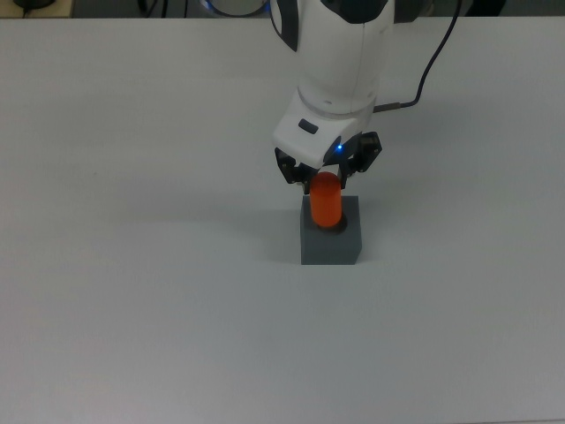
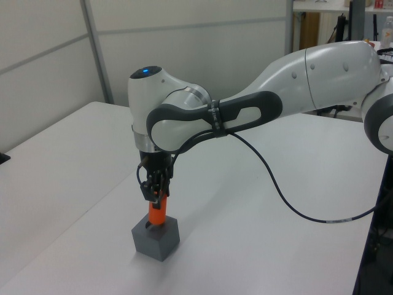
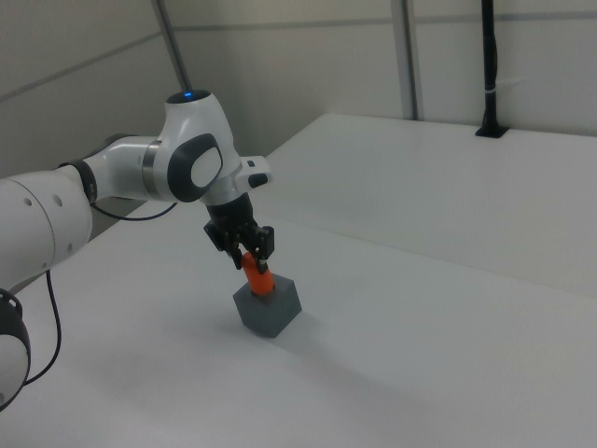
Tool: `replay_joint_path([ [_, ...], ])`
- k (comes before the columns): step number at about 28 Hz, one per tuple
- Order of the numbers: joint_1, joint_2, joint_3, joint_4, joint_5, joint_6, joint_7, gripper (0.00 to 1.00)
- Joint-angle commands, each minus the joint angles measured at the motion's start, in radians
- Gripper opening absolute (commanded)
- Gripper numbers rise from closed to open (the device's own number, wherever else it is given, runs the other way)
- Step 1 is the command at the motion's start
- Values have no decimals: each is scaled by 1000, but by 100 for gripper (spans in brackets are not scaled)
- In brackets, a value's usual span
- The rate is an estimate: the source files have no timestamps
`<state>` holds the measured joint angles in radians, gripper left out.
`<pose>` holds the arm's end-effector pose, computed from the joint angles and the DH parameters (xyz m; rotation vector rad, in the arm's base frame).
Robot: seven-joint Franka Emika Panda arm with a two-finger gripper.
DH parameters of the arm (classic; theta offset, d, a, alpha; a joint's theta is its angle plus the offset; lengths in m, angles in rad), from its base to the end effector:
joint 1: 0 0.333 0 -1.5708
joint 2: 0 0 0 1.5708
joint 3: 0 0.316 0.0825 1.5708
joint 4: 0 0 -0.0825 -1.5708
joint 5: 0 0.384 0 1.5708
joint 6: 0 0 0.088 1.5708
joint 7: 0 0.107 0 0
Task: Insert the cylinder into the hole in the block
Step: 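Lower the cylinder into the hole of the grey block, then open the gripper to release the cylinder in the hole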
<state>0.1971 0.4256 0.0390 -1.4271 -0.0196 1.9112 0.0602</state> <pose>0.6736 0.1561 0.4577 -3.1218 -0.2785 -0.0918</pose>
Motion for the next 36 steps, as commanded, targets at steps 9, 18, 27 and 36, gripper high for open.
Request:
replay_joint_path([
  [9, 16, 48, -5, 28, -3, 26, 13, 0],
  [18, 16, 50, -7, 28, -6, 31, 10, 22],
  [27, 16, 39, -7, 42, -25, 20, 16, 100],
  [36, 7, -109, -62, 19, -31, -105, -13, 100],
])
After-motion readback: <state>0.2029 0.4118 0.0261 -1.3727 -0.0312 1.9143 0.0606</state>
